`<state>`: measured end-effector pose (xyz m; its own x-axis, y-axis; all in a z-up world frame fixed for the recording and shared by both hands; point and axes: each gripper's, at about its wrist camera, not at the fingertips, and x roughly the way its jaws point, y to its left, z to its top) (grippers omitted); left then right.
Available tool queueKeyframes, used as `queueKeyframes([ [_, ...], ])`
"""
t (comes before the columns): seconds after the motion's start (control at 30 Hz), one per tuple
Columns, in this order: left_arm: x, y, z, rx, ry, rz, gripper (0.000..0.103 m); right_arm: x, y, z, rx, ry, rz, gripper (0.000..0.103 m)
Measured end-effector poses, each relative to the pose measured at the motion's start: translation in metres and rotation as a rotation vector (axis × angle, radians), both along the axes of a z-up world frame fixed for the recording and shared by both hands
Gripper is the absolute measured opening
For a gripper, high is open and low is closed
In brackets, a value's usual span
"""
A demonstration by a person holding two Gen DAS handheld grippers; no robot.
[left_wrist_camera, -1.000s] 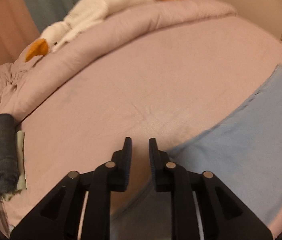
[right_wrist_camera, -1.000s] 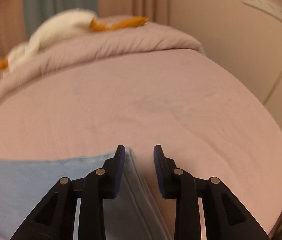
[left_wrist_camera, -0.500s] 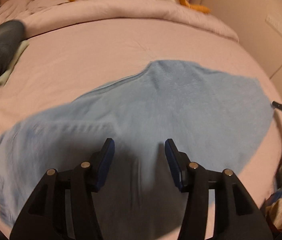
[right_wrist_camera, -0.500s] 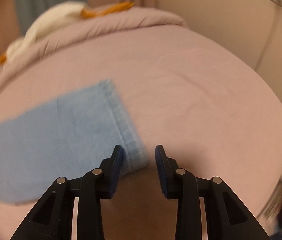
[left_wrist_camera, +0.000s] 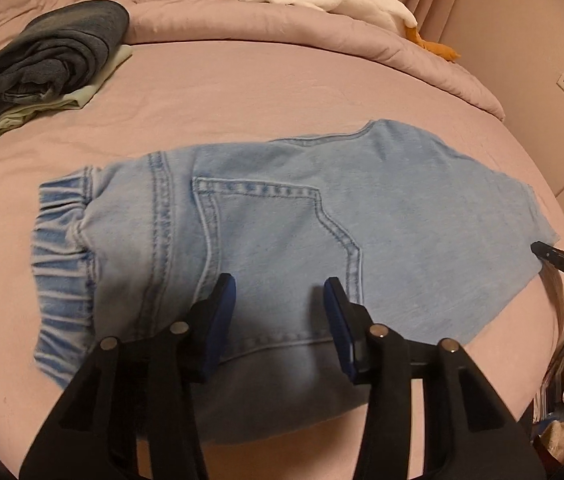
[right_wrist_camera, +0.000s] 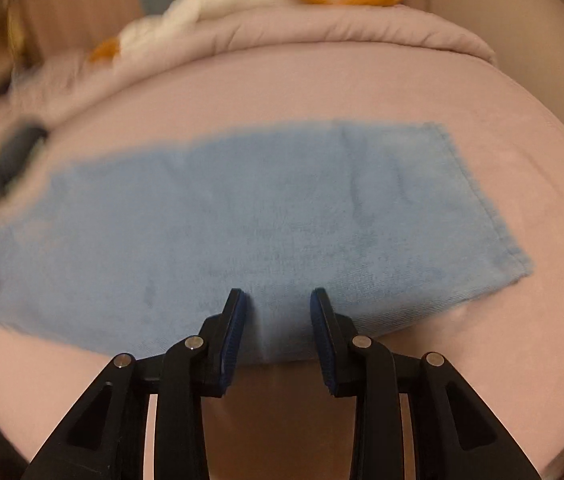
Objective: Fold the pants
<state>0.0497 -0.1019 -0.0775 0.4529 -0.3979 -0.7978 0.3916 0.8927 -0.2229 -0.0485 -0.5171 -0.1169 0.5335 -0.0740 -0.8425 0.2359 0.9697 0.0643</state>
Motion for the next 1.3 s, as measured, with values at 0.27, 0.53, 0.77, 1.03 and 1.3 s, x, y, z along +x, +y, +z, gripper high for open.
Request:
queueKeyframes([
  [0.27,-0.002,-0.004,0.019,-0.003,-0.055,-0.02,0.053,0.032,0.032,0.054,0.129,-0.018,0.068,0.034],
  [0.53,0.049,-0.046,0.02,0.03,-0.087,-0.074,0.056,0.163,0.167,0.06,0.156,-0.06,0.407,0.035],
  [0.77,0.075,-0.038,-0.001,0.121,-0.064,-0.055,0.05,0.219,0.212,0.041,0.058,0.127,0.569,0.038],
  [1.03,0.078,-0.032,-0.013,0.108,-0.086,-0.047,0.053,0.223,0.225,0.014,-0.02,0.21,0.574,0.016],
  [1.3,0.069,-0.033,-0.016,0.095,-0.161,-0.05,0.053,0.156,0.201,0.062,-0.004,-0.003,0.48,0.019],
])
